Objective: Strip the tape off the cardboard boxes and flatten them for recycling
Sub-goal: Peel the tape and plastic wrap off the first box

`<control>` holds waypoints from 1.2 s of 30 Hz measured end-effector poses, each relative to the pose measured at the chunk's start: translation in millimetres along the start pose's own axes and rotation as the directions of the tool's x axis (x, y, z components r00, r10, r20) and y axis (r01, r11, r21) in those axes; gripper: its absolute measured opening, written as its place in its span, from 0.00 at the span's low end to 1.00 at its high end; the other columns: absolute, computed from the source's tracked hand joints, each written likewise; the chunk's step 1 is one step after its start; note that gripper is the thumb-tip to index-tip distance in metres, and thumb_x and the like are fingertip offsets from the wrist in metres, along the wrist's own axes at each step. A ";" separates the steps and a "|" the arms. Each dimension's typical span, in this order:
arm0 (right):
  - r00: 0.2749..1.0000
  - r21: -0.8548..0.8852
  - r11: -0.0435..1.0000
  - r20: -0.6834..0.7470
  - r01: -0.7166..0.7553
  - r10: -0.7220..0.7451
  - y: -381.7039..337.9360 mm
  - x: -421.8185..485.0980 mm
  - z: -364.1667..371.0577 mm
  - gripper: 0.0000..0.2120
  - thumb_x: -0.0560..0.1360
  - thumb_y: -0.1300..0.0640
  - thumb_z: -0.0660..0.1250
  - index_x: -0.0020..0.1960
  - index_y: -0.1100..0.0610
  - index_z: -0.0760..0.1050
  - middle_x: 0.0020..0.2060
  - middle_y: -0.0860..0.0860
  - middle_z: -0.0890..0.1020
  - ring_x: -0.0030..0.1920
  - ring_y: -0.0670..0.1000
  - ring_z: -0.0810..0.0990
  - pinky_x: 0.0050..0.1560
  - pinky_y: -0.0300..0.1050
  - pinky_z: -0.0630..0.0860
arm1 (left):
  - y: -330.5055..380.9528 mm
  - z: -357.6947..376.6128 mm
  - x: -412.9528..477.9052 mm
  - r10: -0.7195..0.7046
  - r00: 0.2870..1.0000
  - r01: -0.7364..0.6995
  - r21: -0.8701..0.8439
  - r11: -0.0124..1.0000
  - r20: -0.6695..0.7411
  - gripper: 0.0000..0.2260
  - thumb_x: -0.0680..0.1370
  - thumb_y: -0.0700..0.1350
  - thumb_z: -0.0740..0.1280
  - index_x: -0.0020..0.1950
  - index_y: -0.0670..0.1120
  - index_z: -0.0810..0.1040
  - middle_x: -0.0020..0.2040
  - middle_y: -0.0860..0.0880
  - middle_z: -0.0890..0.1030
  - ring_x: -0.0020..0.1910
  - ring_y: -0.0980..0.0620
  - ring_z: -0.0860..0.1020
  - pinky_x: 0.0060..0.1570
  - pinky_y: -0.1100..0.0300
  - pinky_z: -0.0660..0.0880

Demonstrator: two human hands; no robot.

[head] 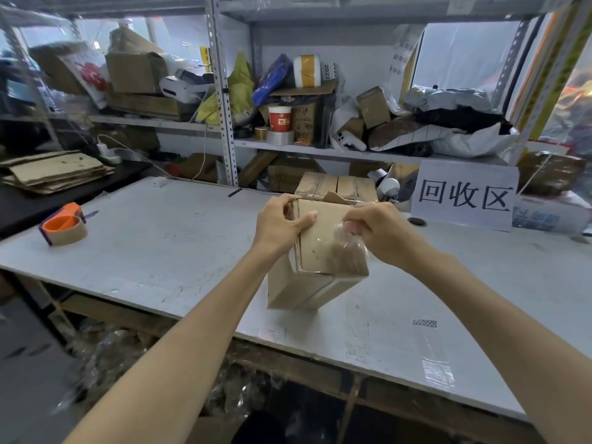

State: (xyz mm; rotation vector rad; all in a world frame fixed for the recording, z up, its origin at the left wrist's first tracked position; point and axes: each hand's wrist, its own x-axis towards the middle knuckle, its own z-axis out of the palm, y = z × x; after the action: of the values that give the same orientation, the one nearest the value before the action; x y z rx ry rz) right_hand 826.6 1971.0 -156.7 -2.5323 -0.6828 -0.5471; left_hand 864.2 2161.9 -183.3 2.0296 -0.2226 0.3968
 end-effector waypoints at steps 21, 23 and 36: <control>0.989 0.065 0.998 -0.145 -0.024 0.034 -7.4 -7.9 8.9 0.09 0.75 0.54 0.70 0.52 0.57 0.81 0.42 0.51 0.83 0.43 0.52 0.80 0.45 0.49 0.77 | 2.6 0.9 -4.7 0.017 0.996 -0.019 0.025 0.999 0.083 0.26 0.74 0.54 0.73 0.70 0.48 0.73 0.61 0.49 0.74 0.58 0.52 0.73 0.56 0.60 0.74; 0.975 0.130 0.986 -0.185 -0.103 0.126 -4.8 -9.0 7.4 0.11 0.74 0.53 0.71 0.55 0.54 0.78 0.42 0.51 0.83 0.42 0.50 0.79 0.44 0.45 0.76 | 3.2 3.0 -4.7 0.019 0.995 -0.022 0.031 0.999 0.096 0.27 0.74 0.53 0.74 0.70 0.49 0.72 0.60 0.49 0.73 0.58 0.52 0.72 0.55 0.60 0.73; 0.774 0.617 0.688 -0.194 -0.381 0.603 45.8 -30.7 0.5 0.10 0.67 0.59 0.77 0.46 0.57 0.80 0.38 0.54 0.84 0.41 0.55 0.84 0.44 0.49 0.82 | -3.6 5.0 2.6 -0.106 0.990 0.107 -0.001 0.994 -0.088 0.23 0.73 0.53 0.76 0.64 0.47 0.75 0.59 0.48 0.76 0.58 0.49 0.74 0.56 0.54 0.75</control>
State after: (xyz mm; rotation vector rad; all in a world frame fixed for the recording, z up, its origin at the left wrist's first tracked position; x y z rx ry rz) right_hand 827.3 1924.7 -186.6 -1.8547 0.0408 -0.5263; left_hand 868.7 2159.3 -187.4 2.0126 -0.0588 0.4191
